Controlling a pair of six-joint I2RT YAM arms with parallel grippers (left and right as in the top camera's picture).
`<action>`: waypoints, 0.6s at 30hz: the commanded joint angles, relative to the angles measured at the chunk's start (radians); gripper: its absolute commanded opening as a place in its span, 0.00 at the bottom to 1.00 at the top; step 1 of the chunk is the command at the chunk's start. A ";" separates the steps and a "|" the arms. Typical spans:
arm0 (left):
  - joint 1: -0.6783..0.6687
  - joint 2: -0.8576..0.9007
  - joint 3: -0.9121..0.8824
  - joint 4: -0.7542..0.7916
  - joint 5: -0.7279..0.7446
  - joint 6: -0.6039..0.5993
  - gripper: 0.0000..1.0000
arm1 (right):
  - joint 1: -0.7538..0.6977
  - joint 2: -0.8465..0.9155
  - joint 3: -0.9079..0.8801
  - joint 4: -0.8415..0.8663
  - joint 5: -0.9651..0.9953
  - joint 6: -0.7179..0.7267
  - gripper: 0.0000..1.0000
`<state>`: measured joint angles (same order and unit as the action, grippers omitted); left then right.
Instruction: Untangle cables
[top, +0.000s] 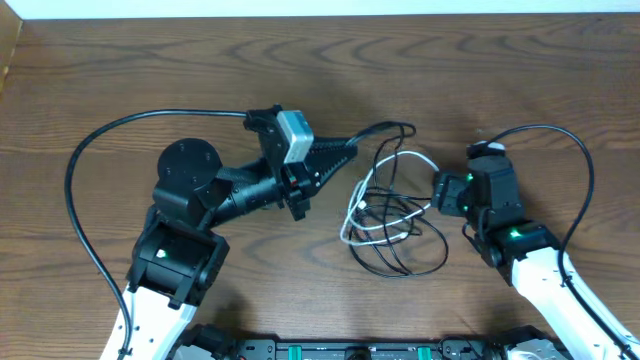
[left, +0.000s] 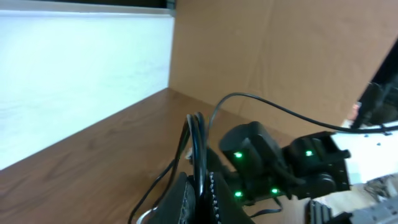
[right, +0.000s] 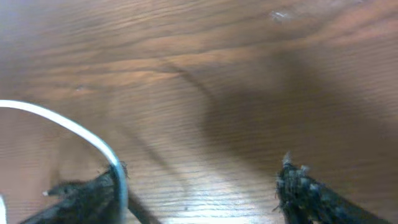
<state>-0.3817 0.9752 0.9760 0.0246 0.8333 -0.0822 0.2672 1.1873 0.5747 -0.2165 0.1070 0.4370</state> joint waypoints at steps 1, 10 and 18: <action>0.024 -0.005 0.023 0.008 -0.020 -0.005 0.08 | -0.025 0.004 0.005 -0.014 0.026 0.004 0.72; 0.117 -0.005 0.023 -0.002 -0.029 -0.006 0.07 | -0.108 0.004 0.005 -0.105 0.049 0.060 0.75; 0.169 -0.002 0.023 -0.096 -0.172 -0.006 0.08 | -0.151 0.004 0.005 -0.126 0.011 0.124 0.80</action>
<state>-0.2184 0.9752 0.9760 -0.0639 0.7166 -0.0822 0.1226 1.1873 0.5747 -0.3489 0.1314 0.5194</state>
